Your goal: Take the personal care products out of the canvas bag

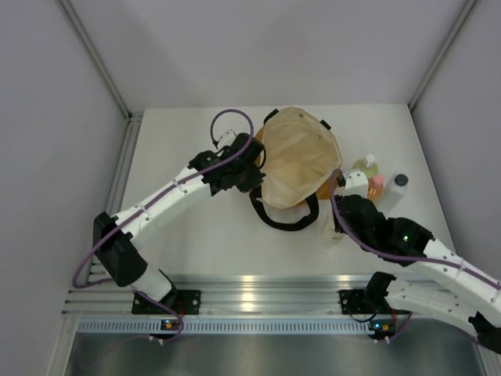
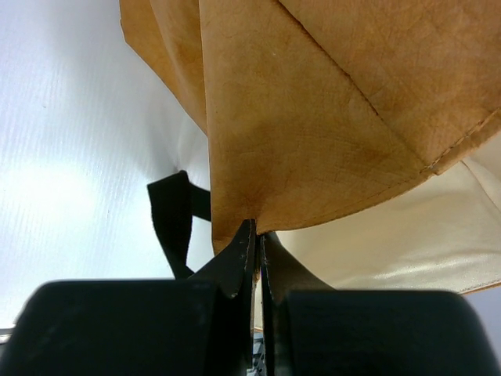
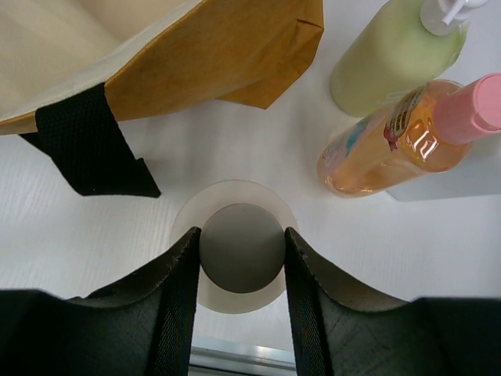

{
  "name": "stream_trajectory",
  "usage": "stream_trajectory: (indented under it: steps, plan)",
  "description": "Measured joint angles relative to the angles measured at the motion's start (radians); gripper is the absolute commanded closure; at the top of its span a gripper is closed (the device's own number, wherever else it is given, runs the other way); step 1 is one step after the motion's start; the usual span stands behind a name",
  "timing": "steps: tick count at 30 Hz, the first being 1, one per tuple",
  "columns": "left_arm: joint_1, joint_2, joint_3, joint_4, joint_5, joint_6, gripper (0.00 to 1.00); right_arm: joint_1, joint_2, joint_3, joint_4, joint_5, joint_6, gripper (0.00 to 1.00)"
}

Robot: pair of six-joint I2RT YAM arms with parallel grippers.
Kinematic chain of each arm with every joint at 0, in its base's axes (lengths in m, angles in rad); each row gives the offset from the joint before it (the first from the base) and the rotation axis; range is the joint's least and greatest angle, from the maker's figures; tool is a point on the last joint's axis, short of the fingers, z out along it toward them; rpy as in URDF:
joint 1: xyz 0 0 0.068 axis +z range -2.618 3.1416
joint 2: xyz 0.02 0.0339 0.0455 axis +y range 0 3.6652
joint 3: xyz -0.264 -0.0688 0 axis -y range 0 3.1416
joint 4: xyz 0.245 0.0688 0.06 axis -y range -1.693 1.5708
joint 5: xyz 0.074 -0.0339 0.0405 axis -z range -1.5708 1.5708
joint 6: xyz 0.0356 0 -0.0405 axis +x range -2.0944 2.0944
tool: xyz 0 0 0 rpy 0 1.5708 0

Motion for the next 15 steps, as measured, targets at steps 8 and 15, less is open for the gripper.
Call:
stream_trajectory:
  steps: [8,15]
  plan:
    - [0.0,0.005,0.002,0.0,0.005,0.011,1.0,0.0,0.013,-0.138,0.137,0.023,0.023,1.0]
    - [0.0,0.005,0.009,0.0,0.007,0.012,1.0,0.0,0.012,-0.212,0.215,0.031,0.039,1.0]
